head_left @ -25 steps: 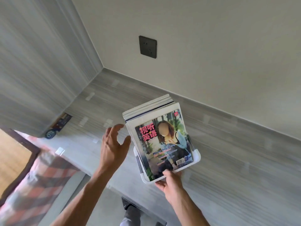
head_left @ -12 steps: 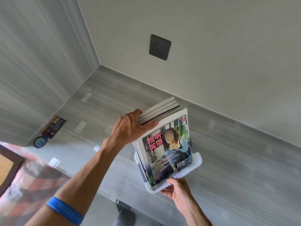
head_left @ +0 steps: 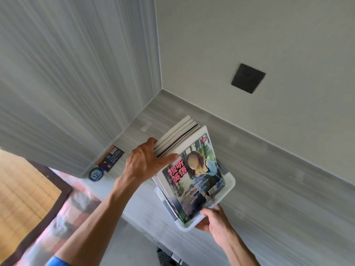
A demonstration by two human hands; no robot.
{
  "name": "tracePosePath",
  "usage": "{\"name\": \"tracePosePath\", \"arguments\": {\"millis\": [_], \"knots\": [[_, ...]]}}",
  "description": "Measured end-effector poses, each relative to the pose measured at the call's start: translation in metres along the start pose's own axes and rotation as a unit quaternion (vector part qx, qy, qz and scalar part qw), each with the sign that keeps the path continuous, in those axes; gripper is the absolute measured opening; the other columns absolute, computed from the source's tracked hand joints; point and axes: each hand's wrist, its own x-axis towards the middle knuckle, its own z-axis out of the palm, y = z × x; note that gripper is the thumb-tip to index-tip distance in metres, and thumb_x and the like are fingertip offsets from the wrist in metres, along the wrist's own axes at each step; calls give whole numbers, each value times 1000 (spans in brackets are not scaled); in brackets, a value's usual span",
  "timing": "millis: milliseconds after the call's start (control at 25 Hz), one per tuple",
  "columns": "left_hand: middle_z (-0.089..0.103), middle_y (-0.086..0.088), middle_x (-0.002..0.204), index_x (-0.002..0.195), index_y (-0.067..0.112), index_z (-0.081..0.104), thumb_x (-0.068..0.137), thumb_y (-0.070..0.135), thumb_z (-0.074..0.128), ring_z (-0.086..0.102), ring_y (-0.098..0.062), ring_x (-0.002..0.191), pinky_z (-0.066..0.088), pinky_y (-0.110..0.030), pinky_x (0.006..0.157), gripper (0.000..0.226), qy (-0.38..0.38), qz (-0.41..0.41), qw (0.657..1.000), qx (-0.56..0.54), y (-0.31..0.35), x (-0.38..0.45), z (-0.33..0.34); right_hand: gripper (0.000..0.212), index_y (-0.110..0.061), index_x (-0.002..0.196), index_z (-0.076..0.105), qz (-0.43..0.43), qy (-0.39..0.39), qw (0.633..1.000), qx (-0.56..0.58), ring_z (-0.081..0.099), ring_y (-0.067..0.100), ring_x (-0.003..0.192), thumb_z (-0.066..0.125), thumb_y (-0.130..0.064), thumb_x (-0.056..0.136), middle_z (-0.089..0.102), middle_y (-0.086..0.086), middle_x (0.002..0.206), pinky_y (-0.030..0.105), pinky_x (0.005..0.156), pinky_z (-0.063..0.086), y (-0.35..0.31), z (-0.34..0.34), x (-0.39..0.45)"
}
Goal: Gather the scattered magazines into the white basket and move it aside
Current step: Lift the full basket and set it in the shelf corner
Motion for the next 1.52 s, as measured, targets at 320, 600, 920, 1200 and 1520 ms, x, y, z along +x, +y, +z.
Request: {"name": "tracePosePath", "arguments": {"millis": [320, 600, 920, 1200, 1520], "knots": [[68, 4, 82, 109, 21, 52, 70, 69, 64, 64, -16, 70, 49, -29, 61, 63, 80, -85, 993, -13, -52, 4, -49, 30, -7, 109, 54, 15, -67, 995, -66, 72, 31, 70, 49, 11, 85, 71, 21, 88, 43, 60, 59, -27, 77, 32], [67, -1, 84, 109, 20, 51, 74, 68, 60, 66, -26, 81, 53, -38, 78, 60, 99, -105, 989, 18, -79, 21, -82, 34, 3, 116, 55, 25, -73, 993, -89, 71, 36, 77, 52, 11, 84, 70, 30, 99, 42, 62, 59, -41, 132, 46], [70, -10, 92, 117, 11, 54, 81, 65, 56, 66, -32, 88, 51, -38, 73, 65, 177, -16, 978, 112, -133, 20, -139, 35, -6, 108, 61, 5, -130, 989, -72, 71, 41, 86, 64, 9, 76, 73, 27, 99, 45, 68, 60, -40, 252, 47], [70, -8, 93, 109, 12, 59, 84, 57, 57, 69, -32, 79, 54, -38, 62, 51, 219, -29, 950, 223, -154, 13, -182, 26, -9, 110, 56, -3, -132, 979, -154, 75, 32, 77, 51, 4, 88, 77, 15, 88, 40, 57, 60, -45, 331, 69], [56, 3, 109, 118, 24, 45, 75, 36, 73, 57, -22, 98, 46, -33, 78, 53, 205, -199, 950, -124, -187, -70, -107, 42, -15, 127, 50, 14, -66, 944, -322, 71, 30, 86, 66, -21, 88, 69, 9, 105, 42, 71, 61, -79, 319, 67]]}}
